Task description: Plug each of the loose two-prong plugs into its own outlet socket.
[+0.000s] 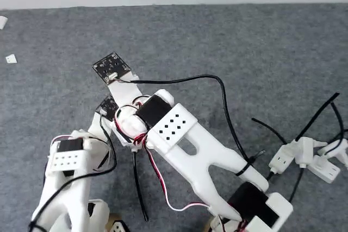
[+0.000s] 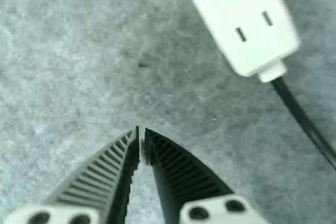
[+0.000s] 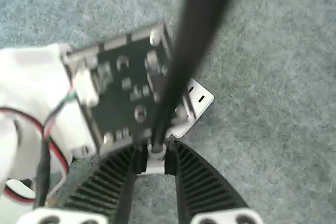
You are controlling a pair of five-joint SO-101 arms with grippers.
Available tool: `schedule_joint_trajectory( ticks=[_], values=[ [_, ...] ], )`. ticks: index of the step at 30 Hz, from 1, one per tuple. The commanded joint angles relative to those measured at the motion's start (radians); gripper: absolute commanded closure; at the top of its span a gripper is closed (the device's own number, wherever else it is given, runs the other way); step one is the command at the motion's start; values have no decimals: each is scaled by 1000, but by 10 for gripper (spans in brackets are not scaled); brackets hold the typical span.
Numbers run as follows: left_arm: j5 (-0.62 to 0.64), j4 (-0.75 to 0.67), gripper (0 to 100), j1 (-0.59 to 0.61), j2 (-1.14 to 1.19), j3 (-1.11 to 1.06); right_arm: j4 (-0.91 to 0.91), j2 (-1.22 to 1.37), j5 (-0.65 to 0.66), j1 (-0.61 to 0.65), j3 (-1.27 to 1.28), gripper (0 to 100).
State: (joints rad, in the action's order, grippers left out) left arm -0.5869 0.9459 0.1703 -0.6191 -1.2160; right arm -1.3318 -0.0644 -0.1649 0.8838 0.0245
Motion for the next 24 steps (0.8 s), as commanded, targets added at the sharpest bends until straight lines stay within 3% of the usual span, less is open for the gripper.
schedule_joint_trajectory(
  ticks=[1,4,12,20,24],
  values=[
    [-38,-21,988,-29,-81,-12,15,-8,17,-10,-18,991],
    [-18,-54,988,-14,-84,-13,18,-4,14,-15,-18,991],
    [330,-321,987,170,-86,-35,205,2,-84,-101,117,991],
    [353,-354,987,175,-91,-51,453,2,-169,-140,278,991],
    [353,-353,987,175,-91,-51,493,4,-201,-143,298,991]
  ],
)
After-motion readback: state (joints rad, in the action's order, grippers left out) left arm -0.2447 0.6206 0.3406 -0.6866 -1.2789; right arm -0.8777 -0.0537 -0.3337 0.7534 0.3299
